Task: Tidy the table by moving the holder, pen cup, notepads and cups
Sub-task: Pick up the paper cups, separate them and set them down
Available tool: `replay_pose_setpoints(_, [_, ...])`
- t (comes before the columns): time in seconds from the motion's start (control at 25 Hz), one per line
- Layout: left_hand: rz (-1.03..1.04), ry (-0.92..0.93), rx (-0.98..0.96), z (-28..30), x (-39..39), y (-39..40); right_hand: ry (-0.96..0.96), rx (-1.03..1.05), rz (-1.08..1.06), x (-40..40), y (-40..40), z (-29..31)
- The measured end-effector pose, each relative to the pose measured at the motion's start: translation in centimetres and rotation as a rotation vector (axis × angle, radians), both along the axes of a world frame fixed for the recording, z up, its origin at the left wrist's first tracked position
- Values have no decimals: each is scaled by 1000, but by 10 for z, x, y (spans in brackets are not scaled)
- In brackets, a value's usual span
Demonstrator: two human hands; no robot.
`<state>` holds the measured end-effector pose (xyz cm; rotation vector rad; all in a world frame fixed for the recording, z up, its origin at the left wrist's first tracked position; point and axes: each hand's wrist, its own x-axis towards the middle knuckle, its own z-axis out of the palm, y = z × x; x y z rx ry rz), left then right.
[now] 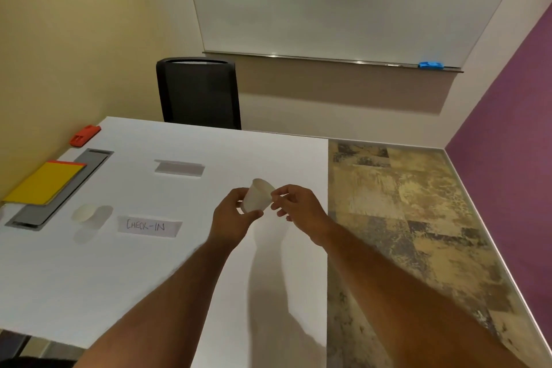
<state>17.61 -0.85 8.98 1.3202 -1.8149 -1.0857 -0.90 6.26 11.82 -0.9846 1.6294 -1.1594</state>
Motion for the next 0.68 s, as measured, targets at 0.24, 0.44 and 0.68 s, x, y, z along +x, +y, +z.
replay_pose_setpoints(0.24, [93,-30,48,-17,-40,-46,34,-13,151,-52,-65,-26])
replay_pose_setpoints(0.44, [248,-60,105,-41,-64,-76,15,-49,358,-80,-130,-59])
replay_pose_setpoints(0.68, [473,-123,180,-39,-78,-78,39,-30,699,-96,-184,-63])
